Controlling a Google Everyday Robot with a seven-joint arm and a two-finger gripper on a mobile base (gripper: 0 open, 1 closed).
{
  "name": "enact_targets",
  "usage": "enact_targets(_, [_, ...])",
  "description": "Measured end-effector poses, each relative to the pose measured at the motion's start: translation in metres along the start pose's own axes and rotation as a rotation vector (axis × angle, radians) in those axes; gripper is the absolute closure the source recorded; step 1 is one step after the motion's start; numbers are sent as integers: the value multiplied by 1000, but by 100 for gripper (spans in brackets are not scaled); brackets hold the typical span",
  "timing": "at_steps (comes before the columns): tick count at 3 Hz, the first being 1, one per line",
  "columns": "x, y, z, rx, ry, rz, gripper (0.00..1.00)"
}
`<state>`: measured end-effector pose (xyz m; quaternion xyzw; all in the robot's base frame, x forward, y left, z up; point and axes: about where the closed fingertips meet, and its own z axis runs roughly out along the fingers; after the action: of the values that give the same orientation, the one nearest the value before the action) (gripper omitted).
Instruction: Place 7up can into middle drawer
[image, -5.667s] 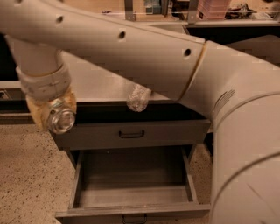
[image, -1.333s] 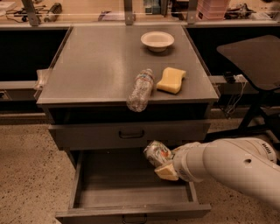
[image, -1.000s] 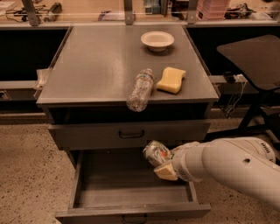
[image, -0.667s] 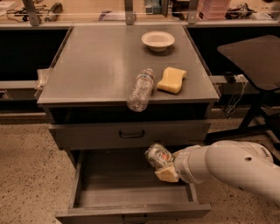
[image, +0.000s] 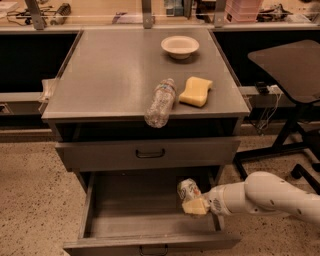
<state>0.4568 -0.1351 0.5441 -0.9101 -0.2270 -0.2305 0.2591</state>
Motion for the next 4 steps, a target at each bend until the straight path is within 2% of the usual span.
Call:
enact_targets(1, [-21,20,43,107,-28,190,100])
enact_targets(2, [-26,43,75,144,-40,366,100])
enact_targets(3, [-23,61,98,116,-68,476,86])
enact_targets(4, [-21,71,119,18,-131,570,62])
